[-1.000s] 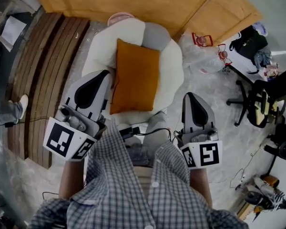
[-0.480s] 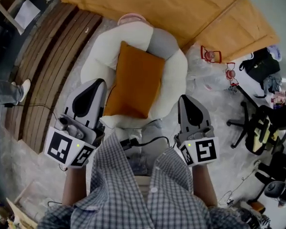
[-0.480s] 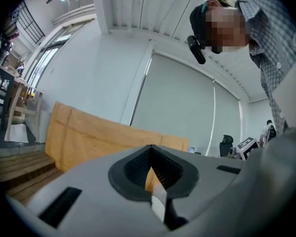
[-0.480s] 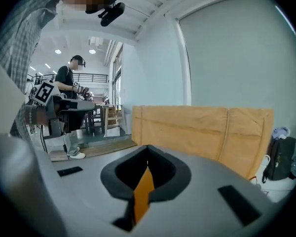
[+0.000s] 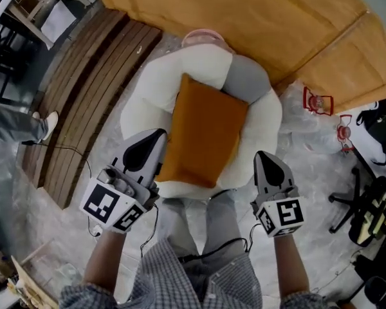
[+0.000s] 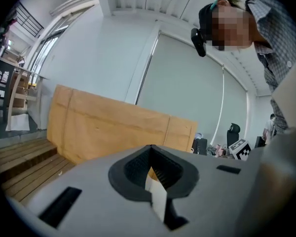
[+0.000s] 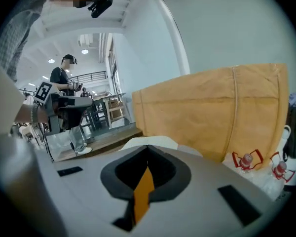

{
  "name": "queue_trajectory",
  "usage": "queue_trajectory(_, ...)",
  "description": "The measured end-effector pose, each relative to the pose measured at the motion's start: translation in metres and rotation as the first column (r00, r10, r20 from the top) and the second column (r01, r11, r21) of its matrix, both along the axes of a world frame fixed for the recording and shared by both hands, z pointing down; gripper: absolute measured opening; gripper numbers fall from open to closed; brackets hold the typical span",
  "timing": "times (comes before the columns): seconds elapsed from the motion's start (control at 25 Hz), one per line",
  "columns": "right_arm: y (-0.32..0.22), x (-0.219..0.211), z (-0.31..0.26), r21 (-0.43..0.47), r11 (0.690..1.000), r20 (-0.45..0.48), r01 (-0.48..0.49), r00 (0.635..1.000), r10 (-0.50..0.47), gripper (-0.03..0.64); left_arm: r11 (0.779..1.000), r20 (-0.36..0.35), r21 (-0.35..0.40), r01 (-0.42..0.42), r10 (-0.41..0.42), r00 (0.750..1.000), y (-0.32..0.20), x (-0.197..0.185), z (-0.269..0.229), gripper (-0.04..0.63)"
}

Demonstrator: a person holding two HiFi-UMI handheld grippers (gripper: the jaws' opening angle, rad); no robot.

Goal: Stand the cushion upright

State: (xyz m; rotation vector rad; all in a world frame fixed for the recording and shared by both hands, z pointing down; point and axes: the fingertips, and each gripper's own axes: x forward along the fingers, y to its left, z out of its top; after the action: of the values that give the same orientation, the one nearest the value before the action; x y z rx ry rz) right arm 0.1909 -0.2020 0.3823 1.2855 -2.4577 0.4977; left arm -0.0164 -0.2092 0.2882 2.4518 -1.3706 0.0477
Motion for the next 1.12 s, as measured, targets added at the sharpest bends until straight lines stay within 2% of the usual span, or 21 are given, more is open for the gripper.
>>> queue_trajectory(0.2, -0.047, 0.002, 0.061, -0.059, 0.998, 0.064, 0.021, 0.998, -0.017, 0.007, 0.992, 0.084, -0.124, -0.038, 0.049, 0.995, -0.043, 0.022, 0.083, 0.008)
queue_trajectory(0.4, -0.085, 0.018, 0.123, -0.076, 0.997, 0.021, 0.01, 1.0, -0.008, 0.006, 0.977, 0.128, -0.207, -0.054, 0.082, 0.988, -0.085, 0.035, 0.151, 0.012)
queue_trajectory(0.64, -0.118, 0.041, 0.206, -0.186, 0.982, 0.036, -0.036, 0.998, 0.043, 0.008, 0.951, 0.175, -0.31, 0.004, 0.054, 0.983, -0.131, 0.023, 0.224, 0.024)
queue_trajectory(0.76, -0.136, 0.046, 0.246, -0.255, 0.966, 0.068, -0.046, 0.996, 0.065, 0.021, 0.929, 0.2, -0.365, 0.052, 0.024, 0.979, -0.152, 0.007, 0.26, 0.067)
queue_trajectory(0.88, -0.153, 0.053, 0.288, -0.347, 0.935, 0.117, -0.067, 0.987, 0.114, 0.06, 0.913, 0.242, -0.392, 0.113, -0.016, 0.97, -0.17, -0.013, 0.29, 0.095)
queue_trajectory(1.12, -0.18, 0.064, 0.362, -0.46, 0.881, 0.137, -0.107, 0.972, 0.19, 0.118, 0.896, 0.295, -0.413, 0.166, -0.04, 0.955, -0.194, -0.028, 0.333, 0.13)
